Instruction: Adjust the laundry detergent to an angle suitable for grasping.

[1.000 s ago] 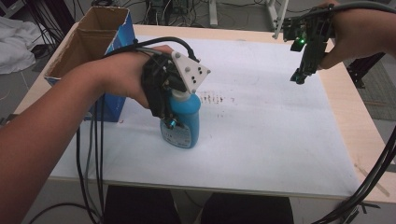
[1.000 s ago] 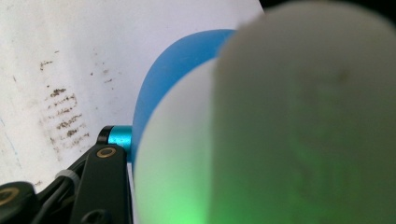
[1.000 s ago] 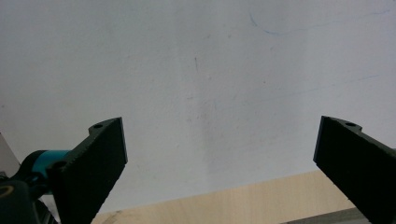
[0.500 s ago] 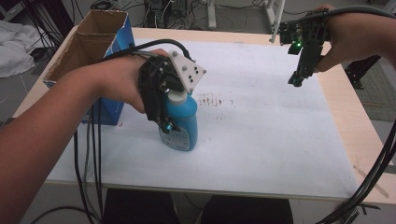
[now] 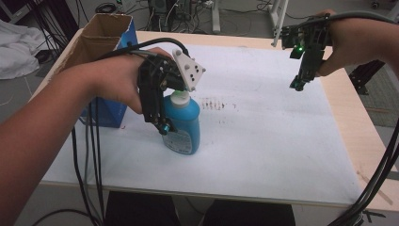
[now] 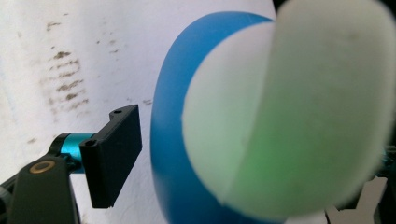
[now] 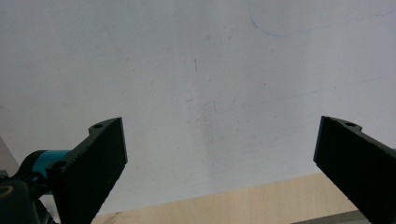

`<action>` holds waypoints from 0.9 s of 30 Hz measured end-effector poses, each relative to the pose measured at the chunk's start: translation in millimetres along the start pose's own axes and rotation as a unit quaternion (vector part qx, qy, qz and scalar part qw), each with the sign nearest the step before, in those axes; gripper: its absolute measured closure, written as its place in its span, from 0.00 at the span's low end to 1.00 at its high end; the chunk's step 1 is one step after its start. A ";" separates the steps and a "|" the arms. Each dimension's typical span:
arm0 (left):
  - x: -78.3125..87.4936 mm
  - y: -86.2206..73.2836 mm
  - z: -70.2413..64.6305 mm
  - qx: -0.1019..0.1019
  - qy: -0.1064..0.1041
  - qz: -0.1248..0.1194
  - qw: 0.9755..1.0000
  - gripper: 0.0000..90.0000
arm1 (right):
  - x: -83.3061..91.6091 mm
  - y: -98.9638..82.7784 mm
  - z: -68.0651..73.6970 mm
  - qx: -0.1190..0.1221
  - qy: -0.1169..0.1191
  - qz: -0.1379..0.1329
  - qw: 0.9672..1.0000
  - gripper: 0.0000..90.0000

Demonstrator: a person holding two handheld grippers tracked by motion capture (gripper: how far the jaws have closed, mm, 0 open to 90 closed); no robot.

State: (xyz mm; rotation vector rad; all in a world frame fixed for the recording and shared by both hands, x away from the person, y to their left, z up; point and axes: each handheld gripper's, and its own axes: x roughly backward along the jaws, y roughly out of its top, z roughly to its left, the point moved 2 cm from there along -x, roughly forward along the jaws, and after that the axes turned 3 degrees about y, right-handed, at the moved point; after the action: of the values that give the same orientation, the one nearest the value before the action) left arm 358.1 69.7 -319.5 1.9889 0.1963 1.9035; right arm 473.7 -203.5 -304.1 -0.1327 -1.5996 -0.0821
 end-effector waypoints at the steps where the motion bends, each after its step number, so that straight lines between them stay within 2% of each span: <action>1: 1.9 -0.2 -1.0 0.004 -0.001 0.005 1.000 0.19 | 0.5 0.2 0.4 -0.002 0.000 0.000 1.000 0.02; 2: 1.9 -0.2 -1.0 0.004 -0.001 0.005 1.000 0.19 | 0.5 0.2 0.4 -0.002 0.000 0.000 1.000 0.02; 4: 8.9 -0.7 -2.4 0.013 0.011 0.024 1.000 0.16 | 1.2 0.5 0.6 -0.001 0.001 -0.001 1.000 0.02; 8: 16.4 -1.5 -3.3 0.022 0.016 0.037 0.999 0.15 | 1.8 0.7 0.8 0.001 -0.001 -0.003 1.000 0.02; 11: 25.3 -2.6 -5.0 0.034 0.020 0.057 0.998 0.11 | 2.9 0.6 2.1 0.001 0.000 -0.003 1.000 0.02; 12: 25.3 -2.6 -5.0 0.034 0.020 0.057 0.998 0.09 | 2.9 0.6 2.1 0.001 0.000 -0.003 1.000 0.02; 14: 32.3 -4.2 -4.9 0.044 0.023 0.075 0.996 0.07 | 4.1 -0.2 2.8 0.003 0.000 -0.005 1.000 0.02; 19: 42.8 -7.1 -5.0 0.057 0.024 0.095 0.994 0.07 | 6.9 -1.4 4.7 0.003 -0.001 -0.008 1.000 0.02; 21: 45.1 -8.5 -5.1 0.067 0.026 0.102 0.992 0.03 | 7.8 -1.4 5.7 0.002 -0.001 -0.008 1.000 0.02; 27: 55.2 -9.9 -2.2 0.077 0.027 0.121 0.989 0.02 | 11.1 0.2 8.1 0.002 -0.001 -0.009 1.000 0.02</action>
State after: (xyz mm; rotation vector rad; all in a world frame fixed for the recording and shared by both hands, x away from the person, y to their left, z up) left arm 361.6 98.7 -271.6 2.1464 0.1244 2.1540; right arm 465.5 -201.8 -293.2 -0.1140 -1.6039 -0.0925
